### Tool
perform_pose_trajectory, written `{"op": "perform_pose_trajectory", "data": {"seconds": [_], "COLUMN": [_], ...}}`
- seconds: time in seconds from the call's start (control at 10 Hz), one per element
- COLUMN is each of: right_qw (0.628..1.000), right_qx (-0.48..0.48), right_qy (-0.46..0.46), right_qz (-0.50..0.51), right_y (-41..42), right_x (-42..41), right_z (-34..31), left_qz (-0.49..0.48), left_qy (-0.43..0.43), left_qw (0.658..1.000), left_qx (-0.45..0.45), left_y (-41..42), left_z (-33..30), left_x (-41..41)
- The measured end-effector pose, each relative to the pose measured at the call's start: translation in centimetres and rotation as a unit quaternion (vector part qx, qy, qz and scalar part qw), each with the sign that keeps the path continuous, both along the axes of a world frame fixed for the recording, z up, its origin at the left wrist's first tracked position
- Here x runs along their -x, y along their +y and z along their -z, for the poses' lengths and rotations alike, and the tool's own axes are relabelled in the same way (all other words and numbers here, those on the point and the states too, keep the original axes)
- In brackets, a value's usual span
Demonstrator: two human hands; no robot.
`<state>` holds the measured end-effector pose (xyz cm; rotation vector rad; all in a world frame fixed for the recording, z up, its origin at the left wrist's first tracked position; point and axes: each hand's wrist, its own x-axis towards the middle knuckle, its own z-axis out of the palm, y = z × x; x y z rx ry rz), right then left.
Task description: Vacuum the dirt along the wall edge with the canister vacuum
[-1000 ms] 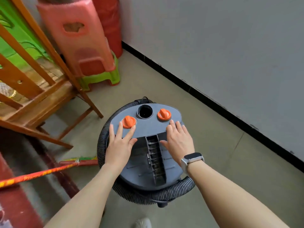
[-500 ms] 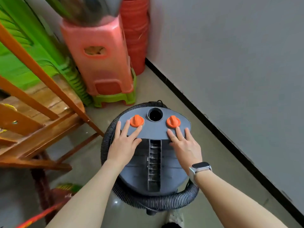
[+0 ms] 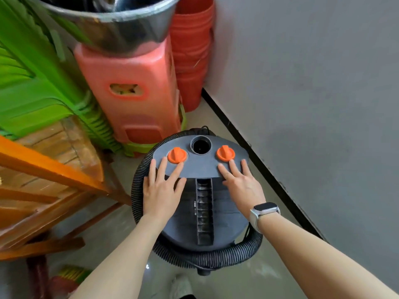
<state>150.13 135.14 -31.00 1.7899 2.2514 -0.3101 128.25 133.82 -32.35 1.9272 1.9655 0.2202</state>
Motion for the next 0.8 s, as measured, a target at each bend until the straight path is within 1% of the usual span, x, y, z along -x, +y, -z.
{"op": "perform_pose_trajectory", "data": {"seconds": [0.1, 0.2, 0.4, 0.6, 0.7, 0.8], "right_qw": [0.999, 0.998, 0.996, 0.99, 0.988, 0.982], "right_qx": [0.003, 0.009, 0.015, 0.045, 0.074, 0.123], "right_qy": [0.01, 0.038, 0.045, 0.067, 0.061, 0.134], "right_qz": [-0.031, -0.042, -0.077, -0.112, -0.123, -0.054], "right_y": [2.7, 5.4, 9.5, 10.9, 10.7, 10.2], "right_x": [0.4, 1.0, 2.3, 1.0, 0.8, 1.1], "right_z": [0.0, -0.2, -0.2, -0.3, -0.6, -2.5], "left_qz": [-0.026, -0.055, -0.107, -0.137, -0.13, -0.124], "left_qy": [0.017, 0.012, 0.019, 0.019, 0.03, 0.04], "left_qw": [0.999, 0.998, 0.994, 0.989, 0.988, 0.987], "left_qx": [0.017, 0.024, 0.028, 0.046, 0.072, 0.096], "left_y": [1.3, 2.8, 4.9, 5.4, 5.6, 5.8], "left_z": [-0.2, -0.3, -0.7, -0.8, -1.2, -1.2], "left_x": [0.3, 0.8, 1.6, 1.1, 1.3, 1.5]}}
